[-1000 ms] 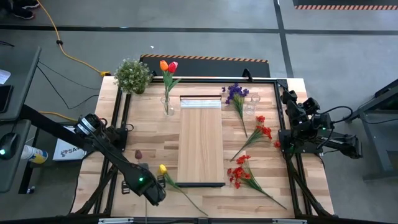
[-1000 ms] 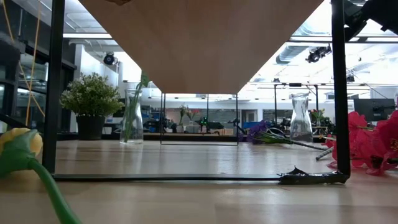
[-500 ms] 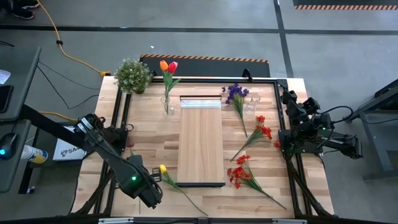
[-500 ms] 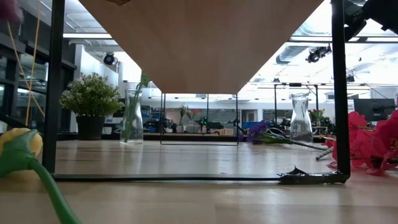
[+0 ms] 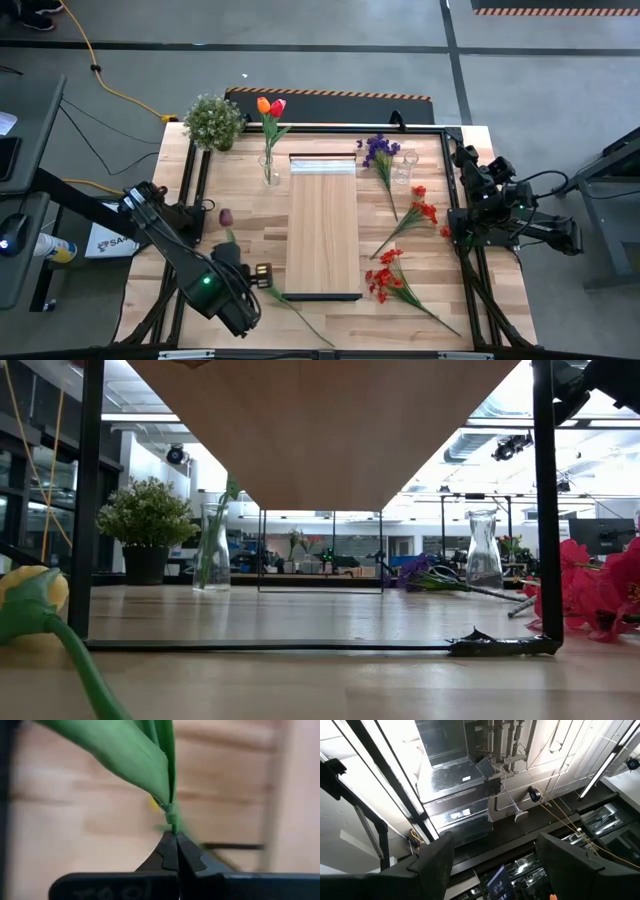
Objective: Pick and place flowers into a vace then onto a shelf
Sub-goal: Put the dark red flower into the left transparent vase
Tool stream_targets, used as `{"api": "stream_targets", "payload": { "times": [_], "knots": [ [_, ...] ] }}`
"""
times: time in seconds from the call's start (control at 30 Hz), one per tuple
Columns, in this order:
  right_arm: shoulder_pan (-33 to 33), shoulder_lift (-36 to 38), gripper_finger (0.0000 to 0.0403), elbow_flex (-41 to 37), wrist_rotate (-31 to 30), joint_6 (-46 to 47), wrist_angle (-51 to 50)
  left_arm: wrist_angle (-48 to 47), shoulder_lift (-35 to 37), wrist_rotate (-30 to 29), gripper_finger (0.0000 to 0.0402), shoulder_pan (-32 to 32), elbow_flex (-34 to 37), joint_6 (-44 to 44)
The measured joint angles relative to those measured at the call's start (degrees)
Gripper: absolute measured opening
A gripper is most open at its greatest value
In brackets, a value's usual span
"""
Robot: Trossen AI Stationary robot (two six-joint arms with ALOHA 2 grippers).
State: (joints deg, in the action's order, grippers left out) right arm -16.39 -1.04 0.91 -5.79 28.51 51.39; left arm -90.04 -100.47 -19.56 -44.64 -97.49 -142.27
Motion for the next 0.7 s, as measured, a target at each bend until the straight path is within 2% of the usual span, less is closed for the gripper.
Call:
{"api": "stream_targets", "payload": {
  "times": [0.13,0.37,0.7],
  "knots": [
    [0.0,0.0,0.0271,0.0,0.0,0.0,0.3,0.0,0.0,-9.0,0.0018,0.0,-2.5,2.0],
    [0.0,0.0,0.0271,0.0,0.0,0.0,0.3,0.0,0.0,-16.4,0.0018,0.0,-7.9,7.7],
    [0.0,0.0,0.0271,0.0,0.2,0.0,0.2,0.0,0.0,-34.5,0.0018,0.0,-18.0,21.9]
  ]
}}
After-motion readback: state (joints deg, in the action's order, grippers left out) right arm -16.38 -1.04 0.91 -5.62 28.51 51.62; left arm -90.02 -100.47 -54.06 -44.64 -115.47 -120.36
